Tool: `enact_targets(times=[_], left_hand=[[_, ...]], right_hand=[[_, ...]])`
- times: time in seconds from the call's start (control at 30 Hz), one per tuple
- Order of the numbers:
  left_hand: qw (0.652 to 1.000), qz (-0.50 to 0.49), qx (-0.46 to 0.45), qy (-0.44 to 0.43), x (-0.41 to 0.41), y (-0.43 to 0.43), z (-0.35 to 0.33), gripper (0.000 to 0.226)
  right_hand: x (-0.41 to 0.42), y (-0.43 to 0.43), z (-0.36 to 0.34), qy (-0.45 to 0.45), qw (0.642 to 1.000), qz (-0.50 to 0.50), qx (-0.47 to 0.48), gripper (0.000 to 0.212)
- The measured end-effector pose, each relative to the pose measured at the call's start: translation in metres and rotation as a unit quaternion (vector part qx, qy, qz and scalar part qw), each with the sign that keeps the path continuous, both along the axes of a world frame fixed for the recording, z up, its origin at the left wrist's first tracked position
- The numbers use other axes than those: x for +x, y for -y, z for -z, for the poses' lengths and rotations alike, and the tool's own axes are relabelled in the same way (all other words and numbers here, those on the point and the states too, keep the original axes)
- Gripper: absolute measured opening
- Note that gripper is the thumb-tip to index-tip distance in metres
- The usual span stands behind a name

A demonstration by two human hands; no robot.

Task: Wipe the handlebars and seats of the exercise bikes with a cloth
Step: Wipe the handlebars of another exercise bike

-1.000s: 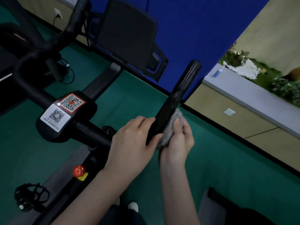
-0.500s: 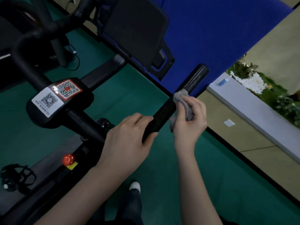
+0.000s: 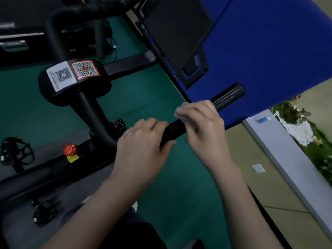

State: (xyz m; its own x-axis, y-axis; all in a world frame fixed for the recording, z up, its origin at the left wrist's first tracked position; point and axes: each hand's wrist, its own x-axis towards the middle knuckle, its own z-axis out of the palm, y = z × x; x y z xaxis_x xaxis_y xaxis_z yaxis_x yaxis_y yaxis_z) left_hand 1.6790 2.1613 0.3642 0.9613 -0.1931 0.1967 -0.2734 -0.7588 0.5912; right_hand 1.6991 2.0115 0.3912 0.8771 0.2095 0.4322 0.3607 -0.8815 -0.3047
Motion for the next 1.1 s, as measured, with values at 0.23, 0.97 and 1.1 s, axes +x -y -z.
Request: enact_targets(times=[0.23, 0.97, 1.1], left_hand=[[1.0, -0.021, -0.009, -0.017, -0.002, 0.003, 0.004, 0.031], [0.999, -0.021, -0.035, -0.025, 0.017, 0.038, -0.003, 0.037], [0.999, -0.017, -0.043, -0.019, 0.021, 0.042, -0.004, 0.036]], right_hand=[[0.039, 0.013, -0.033, -0.19, 0.966, -0.047, -0.17, 0.009], [0.04, 0.039, -0.03, -0.1, 0.968, -0.065, -0.219, 0.01], [0.04, 0.059, -0.026, 0.044, 0.99, 0.021, -0.134, 0.011]])
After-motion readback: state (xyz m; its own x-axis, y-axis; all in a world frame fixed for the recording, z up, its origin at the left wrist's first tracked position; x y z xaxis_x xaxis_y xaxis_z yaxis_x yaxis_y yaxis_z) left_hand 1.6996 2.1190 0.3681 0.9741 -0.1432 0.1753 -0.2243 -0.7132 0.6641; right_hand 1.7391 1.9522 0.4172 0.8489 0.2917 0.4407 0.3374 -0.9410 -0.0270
